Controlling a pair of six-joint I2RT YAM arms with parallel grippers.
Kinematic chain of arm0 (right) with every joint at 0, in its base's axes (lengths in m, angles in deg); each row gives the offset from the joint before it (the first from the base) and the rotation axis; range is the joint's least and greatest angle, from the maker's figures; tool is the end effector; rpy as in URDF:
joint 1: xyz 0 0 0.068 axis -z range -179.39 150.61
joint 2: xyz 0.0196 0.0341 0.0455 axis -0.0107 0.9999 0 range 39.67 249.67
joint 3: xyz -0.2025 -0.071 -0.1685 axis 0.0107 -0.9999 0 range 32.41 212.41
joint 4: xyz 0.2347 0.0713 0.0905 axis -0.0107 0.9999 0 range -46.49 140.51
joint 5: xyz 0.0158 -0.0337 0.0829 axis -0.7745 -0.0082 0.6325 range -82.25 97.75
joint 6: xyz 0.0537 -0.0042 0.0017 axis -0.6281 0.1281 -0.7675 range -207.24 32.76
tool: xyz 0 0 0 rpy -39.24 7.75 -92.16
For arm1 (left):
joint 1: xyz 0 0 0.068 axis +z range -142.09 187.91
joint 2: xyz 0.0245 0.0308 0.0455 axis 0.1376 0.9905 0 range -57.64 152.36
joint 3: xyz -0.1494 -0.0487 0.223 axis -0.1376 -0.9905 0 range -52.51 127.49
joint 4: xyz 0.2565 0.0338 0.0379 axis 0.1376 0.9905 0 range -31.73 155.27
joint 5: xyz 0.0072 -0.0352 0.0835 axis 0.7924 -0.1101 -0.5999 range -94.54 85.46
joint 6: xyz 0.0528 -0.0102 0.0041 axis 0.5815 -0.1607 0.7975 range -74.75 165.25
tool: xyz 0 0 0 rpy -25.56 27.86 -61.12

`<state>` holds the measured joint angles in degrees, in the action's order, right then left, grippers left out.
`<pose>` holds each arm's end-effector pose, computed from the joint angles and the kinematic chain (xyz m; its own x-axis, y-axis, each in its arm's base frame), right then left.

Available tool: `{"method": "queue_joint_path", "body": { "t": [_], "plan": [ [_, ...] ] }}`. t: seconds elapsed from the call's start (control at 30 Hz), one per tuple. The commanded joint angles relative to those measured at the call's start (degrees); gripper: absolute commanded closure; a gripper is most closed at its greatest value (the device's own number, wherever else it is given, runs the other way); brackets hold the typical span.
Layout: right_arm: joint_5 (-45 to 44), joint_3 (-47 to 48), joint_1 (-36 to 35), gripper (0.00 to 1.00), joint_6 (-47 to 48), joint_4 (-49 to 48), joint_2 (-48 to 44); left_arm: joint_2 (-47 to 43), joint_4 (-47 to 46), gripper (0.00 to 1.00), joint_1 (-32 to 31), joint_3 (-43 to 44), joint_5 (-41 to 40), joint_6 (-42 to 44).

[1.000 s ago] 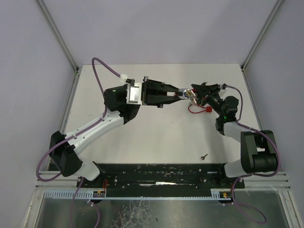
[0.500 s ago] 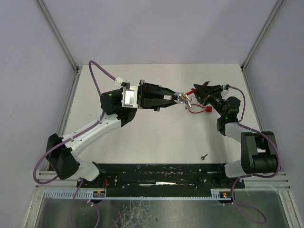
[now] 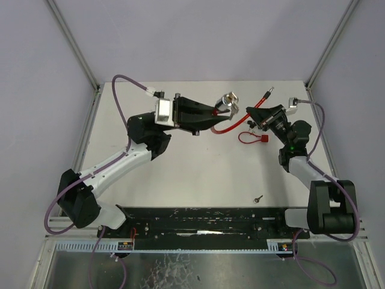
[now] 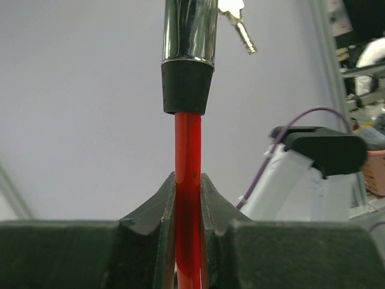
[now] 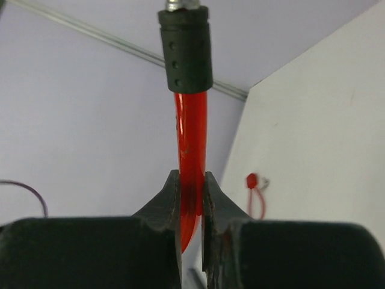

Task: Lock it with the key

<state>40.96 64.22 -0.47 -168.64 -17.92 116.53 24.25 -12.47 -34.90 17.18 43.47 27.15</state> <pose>0.2747 0.0247 0.2689 -0.4931 0.8180 -0.2962 -0.3597 0.1183 0.9255 0.1918 -0.2138 0.4652 0.3650 -0.6215 -0.6932 0.8971 0.0357 0.4404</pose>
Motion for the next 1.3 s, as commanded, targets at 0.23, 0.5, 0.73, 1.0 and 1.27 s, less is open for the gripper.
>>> {"method": "queue_joint_path", "body": {
  "t": [0.23, 0.5, 0.73, 1.0, 1.27],
  "plan": [
    [13.3, 14.5, 0.1, 1.00, 64.3, 34.8, -16.5, 0.8, 12.3, 1.00, 11.1, -2.1, -14.0, -12.4],
    [17.4, 24.2, 0.0, 1.00, 93.9, 65.1, -18.7, 10.7, 23.8, 1.00, 15.0, 6.9, -5.9, -11.2],
    [15.3, 27.3, -2.2, 1.00, 103.1, 76.8, -15.0, 18.0, 37.3, 1.00, 15.9, 12.0, 7.0, 0.7],
    [8.7, 26.9, -10.2, 1.00, 107.3, 79.0, -10.0, 12.2, 54.6, 1.00, 15.9, 7.5, 7.8, 21.2],
    [9.3, 26.5, -10.3, 1.00, 105.5, 77.7, -10.4, 8.3, 53.3, 1.00, 15.8, 1.9, 4.8, 26.0]
  ]
}}
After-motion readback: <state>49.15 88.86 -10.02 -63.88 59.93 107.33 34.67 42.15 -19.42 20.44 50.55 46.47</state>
